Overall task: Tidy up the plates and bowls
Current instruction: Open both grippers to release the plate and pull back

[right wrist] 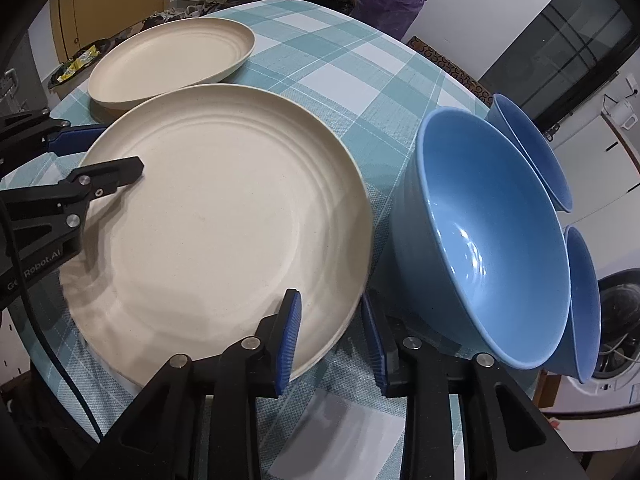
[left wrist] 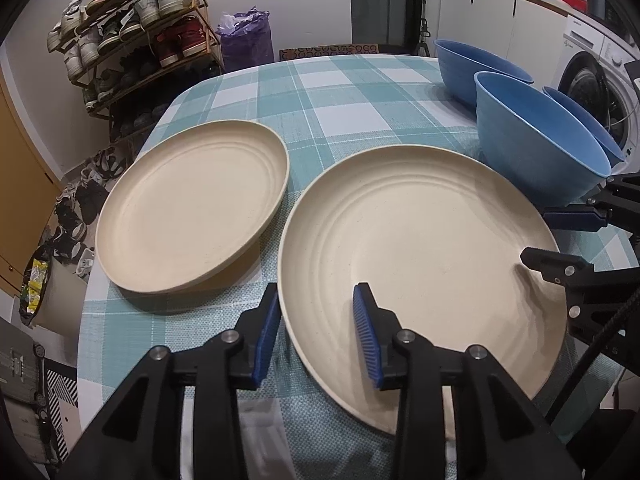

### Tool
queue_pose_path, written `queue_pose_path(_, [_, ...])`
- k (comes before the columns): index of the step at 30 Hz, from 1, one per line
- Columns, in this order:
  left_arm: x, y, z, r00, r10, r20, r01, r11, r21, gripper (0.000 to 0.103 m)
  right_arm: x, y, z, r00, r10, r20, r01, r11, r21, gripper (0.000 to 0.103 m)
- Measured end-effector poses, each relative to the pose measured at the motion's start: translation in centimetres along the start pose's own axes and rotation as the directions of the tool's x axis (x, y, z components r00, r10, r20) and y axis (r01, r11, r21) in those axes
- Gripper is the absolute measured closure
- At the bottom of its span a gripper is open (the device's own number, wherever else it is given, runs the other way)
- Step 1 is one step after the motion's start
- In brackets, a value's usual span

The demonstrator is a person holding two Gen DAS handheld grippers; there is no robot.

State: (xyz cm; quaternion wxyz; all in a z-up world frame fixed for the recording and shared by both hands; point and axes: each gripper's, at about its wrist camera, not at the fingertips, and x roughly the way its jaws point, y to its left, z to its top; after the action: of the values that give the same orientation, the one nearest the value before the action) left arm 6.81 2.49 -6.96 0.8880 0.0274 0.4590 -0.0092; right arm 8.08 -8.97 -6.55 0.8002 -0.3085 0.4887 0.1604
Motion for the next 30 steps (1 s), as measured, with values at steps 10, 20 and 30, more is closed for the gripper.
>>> queue_pose_path(10, [-1.0, 0.5, 0.2, 0.999, -0.051, 0.017, 0.052, 0.998, -0.021, 0.050, -1.3, 0.2, -0.1, 0.999, 0.004, 0.035, -0.004, 1.000, -0.014, 0.047])
queue_pose_path(20, [-2.7, 2.5, 0.6, 0.995, -0.075, 0.063, 0.080, 0.994, -0.077, 0.041, -3.3, 0.2, -0.2, 0.994, 0.061, 0.094, -0.062, 0.998, 0.012, 0.018])
queue_pose_path(30, [-4.6, 4.8, 0.8, 0.992, -0.037, 0.119, 0.052, 0.990, -0.130, 0.019, -3.6, -0.1, 1.2, 0.975, 0.160, 0.154, -0.172, 0.983, 0.068, 0.006])
